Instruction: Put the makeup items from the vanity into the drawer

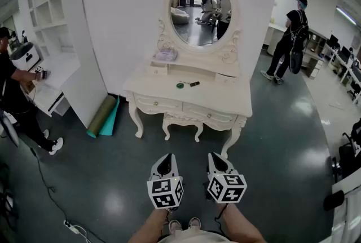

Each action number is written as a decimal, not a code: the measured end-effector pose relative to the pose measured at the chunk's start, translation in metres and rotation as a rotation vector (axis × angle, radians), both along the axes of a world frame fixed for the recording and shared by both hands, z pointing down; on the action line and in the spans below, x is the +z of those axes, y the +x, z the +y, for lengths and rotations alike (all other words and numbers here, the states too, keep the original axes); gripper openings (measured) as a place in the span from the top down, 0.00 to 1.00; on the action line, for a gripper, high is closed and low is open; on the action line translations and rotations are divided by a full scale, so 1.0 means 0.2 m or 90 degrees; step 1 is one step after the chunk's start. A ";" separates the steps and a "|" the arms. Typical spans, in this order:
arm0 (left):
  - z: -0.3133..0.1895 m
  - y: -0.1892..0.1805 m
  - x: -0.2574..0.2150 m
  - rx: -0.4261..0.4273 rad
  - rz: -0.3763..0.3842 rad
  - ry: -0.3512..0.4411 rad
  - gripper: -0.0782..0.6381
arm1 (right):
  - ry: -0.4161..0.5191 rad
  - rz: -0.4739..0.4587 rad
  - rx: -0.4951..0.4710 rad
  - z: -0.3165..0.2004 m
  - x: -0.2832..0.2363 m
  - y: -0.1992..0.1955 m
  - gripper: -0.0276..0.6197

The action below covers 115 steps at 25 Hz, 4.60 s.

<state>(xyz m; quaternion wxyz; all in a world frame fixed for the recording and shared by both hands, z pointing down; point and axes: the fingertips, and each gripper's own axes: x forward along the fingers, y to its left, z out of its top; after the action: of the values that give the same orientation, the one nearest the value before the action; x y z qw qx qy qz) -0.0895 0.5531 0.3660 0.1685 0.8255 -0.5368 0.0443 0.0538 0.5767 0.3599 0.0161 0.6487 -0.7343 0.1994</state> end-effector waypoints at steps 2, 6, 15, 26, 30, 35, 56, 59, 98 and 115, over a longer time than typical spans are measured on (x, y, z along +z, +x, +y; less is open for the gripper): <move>-0.02 -0.03 0.00 -0.001 -0.003 0.003 0.88 | 0.000 -0.004 0.000 -0.01 0.00 -0.03 0.93; -0.05 -0.08 0.00 -0.003 -0.003 0.005 0.88 | 0.002 -0.002 0.001 -0.03 0.00 -0.07 0.93; -0.08 -0.19 0.02 0.002 0.004 0.005 0.88 | 0.015 0.000 0.021 -0.05 -0.03 -0.14 0.93; -0.18 -0.29 0.14 -0.002 0.000 -0.022 0.88 | -0.015 -0.029 0.057 -0.14 0.11 -0.16 0.93; -0.29 -0.28 0.16 -0.003 0.002 -0.025 0.88 | -0.010 -0.023 0.050 -0.27 0.12 -0.15 0.93; -0.49 -0.21 0.16 0.001 -0.005 -0.019 0.88 | -0.012 -0.026 0.044 -0.48 0.13 -0.09 0.93; -1.44 0.13 0.25 -0.028 -0.063 -0.050 0.88 | -0.045 -0.043 0.010 -1.48 0.20 0.34 0.93; -1.53 0.13 0.29 -0.038 -0.061 -0.063 0.88 | -0.051 -0.052 0.010 -1.58 0.23 0.38 0.93; -3.18 0.27 0.50 0.168 -0.032 -0.117 0.88 | -0.115 -0.028 0.134 -3.07 0.38 0.34 0.93; -3.07 0.52 0.87 0.275 -0.094 -0.246 0.88 | -0.189 -0.050 0.100 -3.15 0.65 0.43 0.93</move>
<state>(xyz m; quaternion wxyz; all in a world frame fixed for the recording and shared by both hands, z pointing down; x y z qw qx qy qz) 0.0142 -0.0614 0.5392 0.2699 0.8677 -0.3410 0.2406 0.1407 -0.0527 0.4905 0.0677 0.6865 -0.6436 0.3315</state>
